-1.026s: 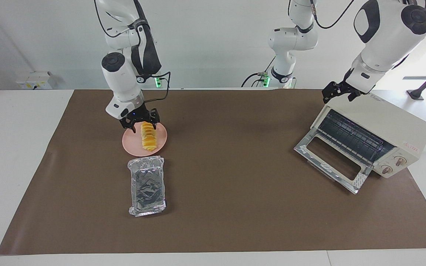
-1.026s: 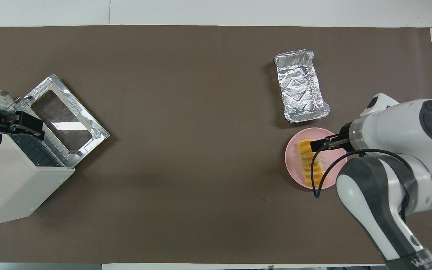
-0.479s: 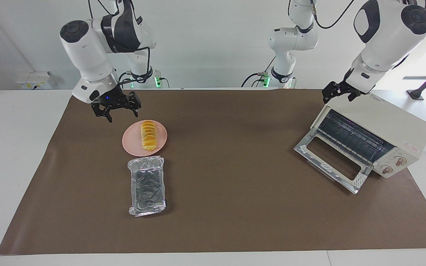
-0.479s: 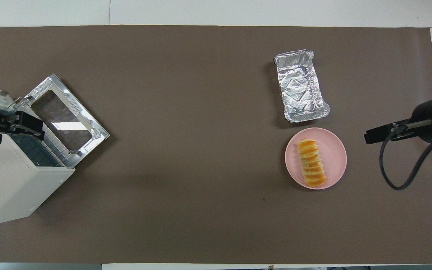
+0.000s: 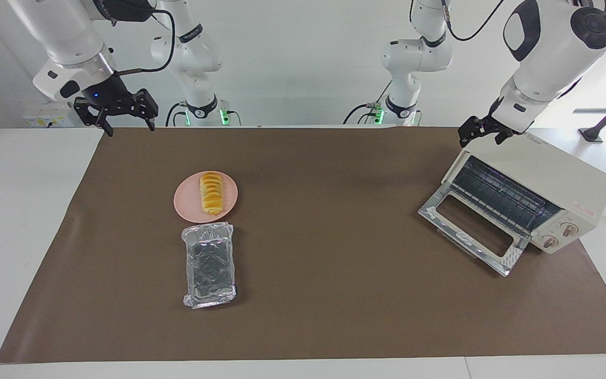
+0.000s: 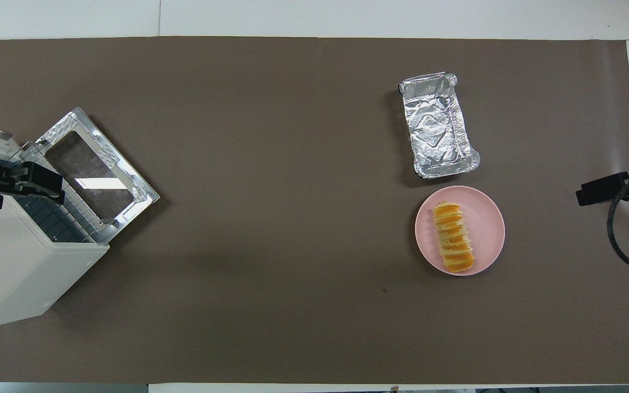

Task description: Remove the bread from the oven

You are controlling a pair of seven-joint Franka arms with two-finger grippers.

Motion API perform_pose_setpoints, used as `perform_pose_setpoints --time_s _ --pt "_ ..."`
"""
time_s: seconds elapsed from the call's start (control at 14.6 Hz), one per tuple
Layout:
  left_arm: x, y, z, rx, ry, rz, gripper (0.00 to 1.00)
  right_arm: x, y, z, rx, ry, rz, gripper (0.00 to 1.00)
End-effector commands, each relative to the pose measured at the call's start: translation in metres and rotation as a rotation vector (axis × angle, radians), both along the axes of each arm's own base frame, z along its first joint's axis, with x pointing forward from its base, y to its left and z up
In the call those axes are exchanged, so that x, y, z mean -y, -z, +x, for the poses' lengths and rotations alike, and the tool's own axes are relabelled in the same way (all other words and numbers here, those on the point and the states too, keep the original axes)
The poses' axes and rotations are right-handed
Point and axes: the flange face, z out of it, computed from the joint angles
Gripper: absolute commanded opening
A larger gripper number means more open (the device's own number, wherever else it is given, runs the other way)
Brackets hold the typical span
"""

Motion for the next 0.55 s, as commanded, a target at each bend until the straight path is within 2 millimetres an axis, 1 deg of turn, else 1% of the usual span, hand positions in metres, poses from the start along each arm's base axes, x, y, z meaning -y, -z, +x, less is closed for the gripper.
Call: perform_pose_setpoints --time_s 0.0,0.07,0.48 --pt "-0.0012 -0.0049 -0.0082 -0.004 -0.003 0.002 1.0 0.0005 0.0155 0.0084 -0.007 -0.027 -0.014 1.0" --pt "-0.0019 -0.0049 -0.0082 -0.004 -0.004 0.002 1.0 -0.0012 0.0189 0.0094 -0.003 -0.028 -0.013 1.0" --pt "-0.002 -0.0049 -0.0082 -0.004 -0.004 0.002 1.0 -0.0005 0.0161 0.0083 -0.001 -0.029 -0.015 1.0"
